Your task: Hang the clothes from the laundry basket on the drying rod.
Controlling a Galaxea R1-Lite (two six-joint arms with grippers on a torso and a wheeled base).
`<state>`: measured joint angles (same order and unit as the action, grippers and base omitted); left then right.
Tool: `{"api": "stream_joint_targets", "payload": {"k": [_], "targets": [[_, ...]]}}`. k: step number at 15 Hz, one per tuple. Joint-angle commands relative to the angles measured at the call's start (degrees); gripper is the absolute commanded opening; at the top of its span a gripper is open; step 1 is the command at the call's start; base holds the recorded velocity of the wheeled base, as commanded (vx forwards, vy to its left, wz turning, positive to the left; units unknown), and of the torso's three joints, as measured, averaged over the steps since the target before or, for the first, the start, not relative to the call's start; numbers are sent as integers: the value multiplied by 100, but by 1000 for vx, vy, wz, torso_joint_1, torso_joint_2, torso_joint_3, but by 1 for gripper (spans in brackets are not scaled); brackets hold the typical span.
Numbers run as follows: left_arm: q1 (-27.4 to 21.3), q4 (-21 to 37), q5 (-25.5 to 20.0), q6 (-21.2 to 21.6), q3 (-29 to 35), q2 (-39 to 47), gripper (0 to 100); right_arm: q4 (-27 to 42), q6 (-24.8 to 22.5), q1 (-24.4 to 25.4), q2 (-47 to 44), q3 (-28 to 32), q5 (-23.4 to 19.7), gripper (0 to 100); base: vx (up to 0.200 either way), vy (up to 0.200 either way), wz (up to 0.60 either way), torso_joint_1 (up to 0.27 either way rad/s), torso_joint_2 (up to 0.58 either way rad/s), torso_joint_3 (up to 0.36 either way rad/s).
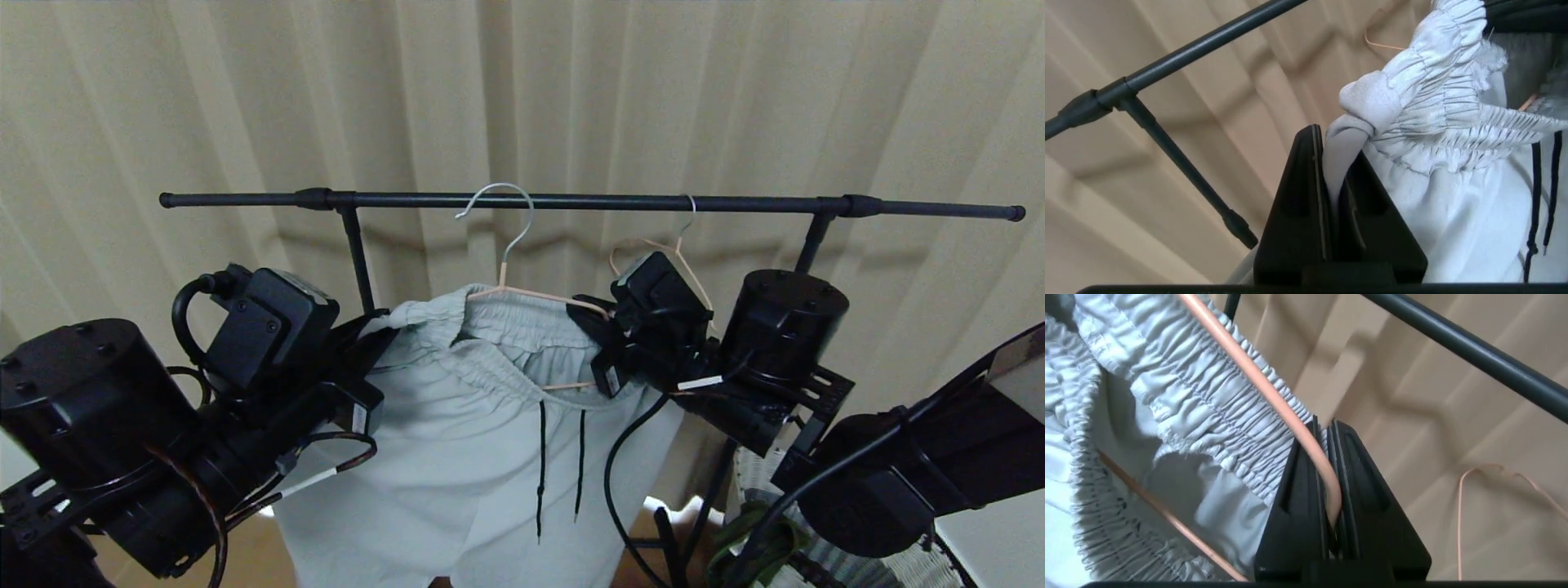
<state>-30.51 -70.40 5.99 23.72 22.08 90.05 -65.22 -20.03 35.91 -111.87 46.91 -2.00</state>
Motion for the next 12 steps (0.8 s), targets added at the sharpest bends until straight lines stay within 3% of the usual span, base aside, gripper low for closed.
{"api": "stream_joint_targets", "payload": {"k": [1,6,8,11,12], "targets": [[-16,18,-10,18,-169,-93,100,-8,-1,3,157,-94,33,0,0,0,0,0,0,0],[63,26,-159,-184,-318,-638,100,18,-1,-172,465,-340,305,0,0,0,0,0,0,0],[72,70,-563,-228,-617,-1130,100,0,8,-339,596,-595,367,0,0,0,0,0,0,0],[283,70,-572,-360,-1030,-1306,100,0,17,-392,851,-762,367,0,0,0,0,0,0,0],[564,62,-581,-465,-1469,-1262,100,0,25,-410,1010,-850,349,0,0,0,0,0,0,0]]}}
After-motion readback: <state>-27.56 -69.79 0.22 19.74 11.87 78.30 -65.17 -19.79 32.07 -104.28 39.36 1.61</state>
